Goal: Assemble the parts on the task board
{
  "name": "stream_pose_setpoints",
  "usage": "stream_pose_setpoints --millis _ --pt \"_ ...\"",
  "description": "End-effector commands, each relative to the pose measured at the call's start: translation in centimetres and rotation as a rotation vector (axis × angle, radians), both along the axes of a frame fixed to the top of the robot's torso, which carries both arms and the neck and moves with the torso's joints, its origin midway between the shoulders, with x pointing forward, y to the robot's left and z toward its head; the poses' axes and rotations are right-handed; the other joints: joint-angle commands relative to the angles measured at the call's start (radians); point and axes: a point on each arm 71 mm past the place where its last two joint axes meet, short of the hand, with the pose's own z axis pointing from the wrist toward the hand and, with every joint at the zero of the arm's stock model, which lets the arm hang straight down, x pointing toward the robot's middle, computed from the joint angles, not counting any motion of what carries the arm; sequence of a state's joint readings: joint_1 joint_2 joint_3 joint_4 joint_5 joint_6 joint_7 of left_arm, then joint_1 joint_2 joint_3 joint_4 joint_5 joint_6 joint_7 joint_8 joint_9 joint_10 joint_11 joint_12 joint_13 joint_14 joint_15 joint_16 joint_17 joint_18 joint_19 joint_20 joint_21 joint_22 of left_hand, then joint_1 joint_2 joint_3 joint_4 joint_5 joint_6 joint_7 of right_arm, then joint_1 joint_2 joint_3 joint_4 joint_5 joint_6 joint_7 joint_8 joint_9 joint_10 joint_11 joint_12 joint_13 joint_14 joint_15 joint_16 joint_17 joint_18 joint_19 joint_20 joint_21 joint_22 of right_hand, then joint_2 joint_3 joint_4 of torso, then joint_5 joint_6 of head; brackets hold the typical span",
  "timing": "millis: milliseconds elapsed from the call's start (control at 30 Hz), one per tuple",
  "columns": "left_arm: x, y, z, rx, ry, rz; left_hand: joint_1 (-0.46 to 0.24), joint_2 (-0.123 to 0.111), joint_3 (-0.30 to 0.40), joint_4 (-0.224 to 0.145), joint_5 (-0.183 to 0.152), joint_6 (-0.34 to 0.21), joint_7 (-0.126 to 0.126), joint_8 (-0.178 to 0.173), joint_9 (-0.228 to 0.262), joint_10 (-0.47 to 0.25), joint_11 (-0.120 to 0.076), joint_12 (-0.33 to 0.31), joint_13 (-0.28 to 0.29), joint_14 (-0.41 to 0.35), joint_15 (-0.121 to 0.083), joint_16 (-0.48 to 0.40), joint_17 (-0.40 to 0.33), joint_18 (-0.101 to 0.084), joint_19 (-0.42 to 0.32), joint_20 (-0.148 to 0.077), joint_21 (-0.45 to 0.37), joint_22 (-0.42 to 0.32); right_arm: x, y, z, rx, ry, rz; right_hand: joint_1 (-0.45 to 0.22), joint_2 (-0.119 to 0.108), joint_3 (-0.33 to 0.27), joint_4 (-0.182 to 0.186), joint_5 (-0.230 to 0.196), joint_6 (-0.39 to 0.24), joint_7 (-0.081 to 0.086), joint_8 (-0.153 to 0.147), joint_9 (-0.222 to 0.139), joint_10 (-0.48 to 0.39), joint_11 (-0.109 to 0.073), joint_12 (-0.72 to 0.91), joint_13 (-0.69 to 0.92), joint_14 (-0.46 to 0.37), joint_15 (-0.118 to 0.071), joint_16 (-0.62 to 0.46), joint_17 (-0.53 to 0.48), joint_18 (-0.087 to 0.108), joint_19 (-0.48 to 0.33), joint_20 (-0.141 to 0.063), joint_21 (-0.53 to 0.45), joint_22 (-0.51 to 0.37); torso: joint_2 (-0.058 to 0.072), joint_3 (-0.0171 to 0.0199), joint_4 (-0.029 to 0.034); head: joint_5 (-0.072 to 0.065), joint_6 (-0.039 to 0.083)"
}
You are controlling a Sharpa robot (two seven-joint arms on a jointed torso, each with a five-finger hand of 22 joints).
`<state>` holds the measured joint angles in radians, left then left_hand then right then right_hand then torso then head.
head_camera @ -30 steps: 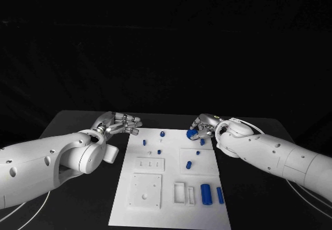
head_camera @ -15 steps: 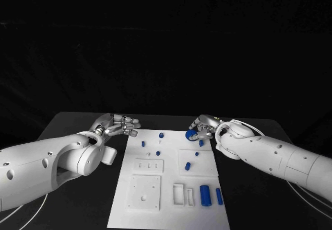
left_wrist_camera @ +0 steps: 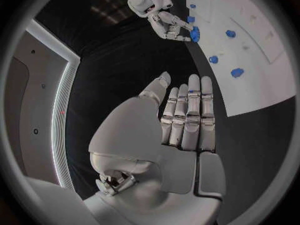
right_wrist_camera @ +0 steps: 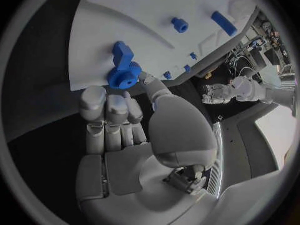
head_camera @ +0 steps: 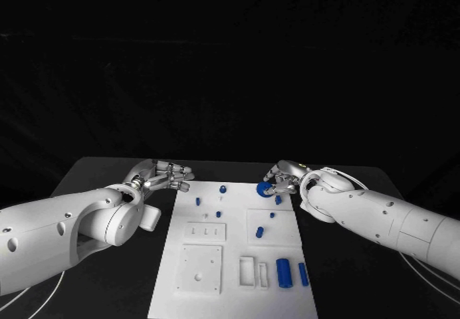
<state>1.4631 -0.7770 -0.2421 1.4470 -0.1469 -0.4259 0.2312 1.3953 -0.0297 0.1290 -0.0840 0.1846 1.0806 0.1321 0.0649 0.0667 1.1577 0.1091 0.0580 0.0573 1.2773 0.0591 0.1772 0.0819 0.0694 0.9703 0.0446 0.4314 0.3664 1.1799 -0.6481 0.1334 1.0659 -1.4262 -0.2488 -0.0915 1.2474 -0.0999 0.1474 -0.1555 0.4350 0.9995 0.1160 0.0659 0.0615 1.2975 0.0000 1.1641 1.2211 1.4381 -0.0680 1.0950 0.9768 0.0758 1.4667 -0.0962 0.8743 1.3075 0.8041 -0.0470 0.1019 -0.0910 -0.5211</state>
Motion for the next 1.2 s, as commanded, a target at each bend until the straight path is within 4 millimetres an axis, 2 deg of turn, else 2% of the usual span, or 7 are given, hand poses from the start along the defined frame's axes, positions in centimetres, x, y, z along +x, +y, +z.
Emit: stream_pose_setpoints --millis 33,400,933,1200 --pt "-0.1 -0.3 0.1 -0.001 0.0 -0.022 0.004 0.0 -0.005 -0.001 -0.005 -0.007 0.0 -0.002 0.0 -0.008 0.002 0.001 0.001 -0.002 0.002 0.0 -0.002 0.002 0.007 -0.002 -0.006 0.002 0.0 0.0 -0.2 -0.006 0.022 0.005 -0.005 -0.004 0.004 -0.001 0.006 -0.005 0.0 -0.005 0.0 0.005 0.004 0.001 0.0 0.003 -0.001 0.003 0.002 0.017 0.045 0.008 0.005 0.105 0.001 0.0 -0.0002 0.0 0.0" --pt "-0.1 -0.3 0.0 -0.001 0.002 -0.024 0.005 0.001 -0.004 -0.003 -0.003 -0.007 0.001 -0.002 0.0 -0.008 0.002 0.001 0.001 -0.002 0.002 -0.001 -0.002 0.002 0.006 -0.002 -0.005 0.003 0.2 -0.2 -0.4 -0.025 0.019 -0.013 -0.004 -0.004 0.006 -0.004 -0.01 -0.012 0.0 -0.005 0.0 0.003 0.005 -0.003 -0.002 0.003 0.0 0.001 0.001 0.018 0.044 0.008 0.004 0.105 0.0 -0.0005 0.0005 -0.004 0.001" --pt "0.0 -0.5 0.0 -0.001 0.005 -0.029 0.005 0.001 -0.004 -0.003 -0.003 -0.007 0.001 -0.002 0.0 -0.008 0.002 0.001 0.001 -0.002 0.002 -0.001 -0.002 0.002 0.006 -0.002 -0.005 0.003 0.4 0.4 -1.2 -0.035 0.058 -0.006 -0.005 0.001 0.002 0.0 -0.034 0.001 -0.001 -0.004 0.001 0.004 0.005 -0.003 -0.002 0.003 0.0 0.001 0.001 0.017 0.043 0.008 0.005 0.105 0.001 -0.0024 0.0003 -0.006 -0.004" --pt "0.0 -0.5 0.0 -0.001 0.007 -0.031 0.005 0.002 -0.004 -0.004 -0.003 -0.007 0.001 -0.002 0.0 -0.009 0.002 0.001 0.001 -0.002 0.003 -0.001 -0.002 0.002 0.005 -0.002 -0.004 0.005 0.4 0.3 -1.6 -0.052 0.077 -0.011 -0.003 0.005 0.004 0.001 -0.038 0.005 -0.001 -0.004 0.001 0.003 0.004 -0.004 -0.002 0.003 0.0 0.0 0.001 0.016 0.043 0.008 0.004 0.105 0.0 -0.0017 0.0009 -0.008 -0.007"
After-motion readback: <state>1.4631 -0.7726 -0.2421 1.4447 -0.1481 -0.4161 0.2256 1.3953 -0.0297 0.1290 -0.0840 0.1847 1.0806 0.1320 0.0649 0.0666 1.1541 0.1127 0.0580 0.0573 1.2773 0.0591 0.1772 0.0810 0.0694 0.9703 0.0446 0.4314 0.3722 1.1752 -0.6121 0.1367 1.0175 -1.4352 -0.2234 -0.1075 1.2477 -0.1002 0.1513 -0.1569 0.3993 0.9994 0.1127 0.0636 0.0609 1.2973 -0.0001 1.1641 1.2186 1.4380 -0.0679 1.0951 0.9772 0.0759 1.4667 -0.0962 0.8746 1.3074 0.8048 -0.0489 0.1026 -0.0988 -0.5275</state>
